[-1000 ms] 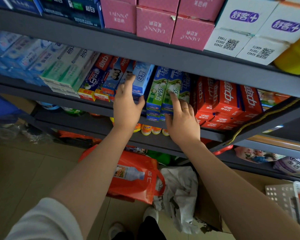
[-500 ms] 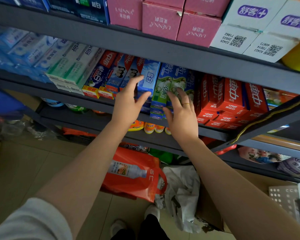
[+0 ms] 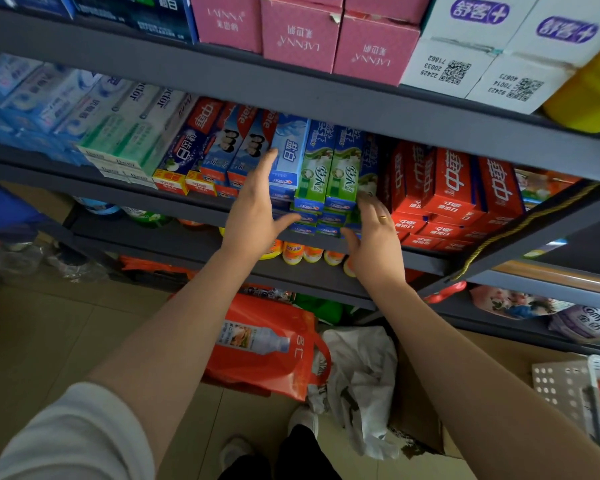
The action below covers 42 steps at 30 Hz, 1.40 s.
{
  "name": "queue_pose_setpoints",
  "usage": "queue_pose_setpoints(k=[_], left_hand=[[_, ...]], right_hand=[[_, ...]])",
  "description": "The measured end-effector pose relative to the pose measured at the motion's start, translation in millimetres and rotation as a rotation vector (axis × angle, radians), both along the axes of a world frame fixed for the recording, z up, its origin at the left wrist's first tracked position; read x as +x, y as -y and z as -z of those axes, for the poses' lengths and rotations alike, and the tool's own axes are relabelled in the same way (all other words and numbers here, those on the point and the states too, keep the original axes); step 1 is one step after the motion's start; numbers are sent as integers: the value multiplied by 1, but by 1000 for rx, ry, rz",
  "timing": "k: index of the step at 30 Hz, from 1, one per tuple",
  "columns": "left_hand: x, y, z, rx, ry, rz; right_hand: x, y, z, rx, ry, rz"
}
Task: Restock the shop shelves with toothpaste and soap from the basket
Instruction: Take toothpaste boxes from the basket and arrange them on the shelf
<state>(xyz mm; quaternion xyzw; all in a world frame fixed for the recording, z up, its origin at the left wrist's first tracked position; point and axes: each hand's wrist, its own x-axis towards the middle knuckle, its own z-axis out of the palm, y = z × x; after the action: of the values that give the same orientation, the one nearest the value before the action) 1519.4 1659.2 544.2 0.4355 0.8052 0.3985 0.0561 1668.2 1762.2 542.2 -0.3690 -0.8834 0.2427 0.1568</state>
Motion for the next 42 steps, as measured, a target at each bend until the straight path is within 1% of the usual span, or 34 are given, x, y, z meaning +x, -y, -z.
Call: queue_pose_setpoints(k=[4,6,7,9,10,11,13,14,16,18,20,24,26,33,37,40,42], left_hand=[[1,-3,3,7,13,-21],[4,-1,6,52,47,-50],[7,1,11,97,72,-103],[18,9,23,172,139,-274],[25,12,28,162,186,-338],[31,15,35,111,243,-361],[38,16,48,27,342,-326],[40,15,52,24,365,-306],[40,8,52,48,340,-297],[39,-1,47,76,256,-280],[37,-6,44,50,141,-276],[31,-6,46,-12,-76,-240],[29,-4,45,-26,-114,-227],[31,-6,41,-19,-67,-206],[32,-3,39,-6,26,-231],[34,3,33,48,94,-265],[30,6,29,109,102,-307]], right_hand=[[-3,-2,-2,79,30,42],[-3,1,-3,121,28,46],[-3,2,-4,162,31,38],[-5,3,-6,259,29,17],[-7,1,-7,302,32,9],[-9,0,-7,345,50,0],[-11,-1,-6,432,128,-14],[-12,-2,-6,472,166,-17],[-14,-2,-7,518,216,-25],[-16,-4,-10,487,218,-26],[-18,-5,-13,457,196,-13],[-21,-7,-11,559,188,-24],[-22,-7,-9,564,159,-36],[-17,-15,-7,462,19,-38],[-16,-14,-7,359,24,-34],[-14,-14,-7,331,33,-26],[-15,-12,-9,310,39,-19]])
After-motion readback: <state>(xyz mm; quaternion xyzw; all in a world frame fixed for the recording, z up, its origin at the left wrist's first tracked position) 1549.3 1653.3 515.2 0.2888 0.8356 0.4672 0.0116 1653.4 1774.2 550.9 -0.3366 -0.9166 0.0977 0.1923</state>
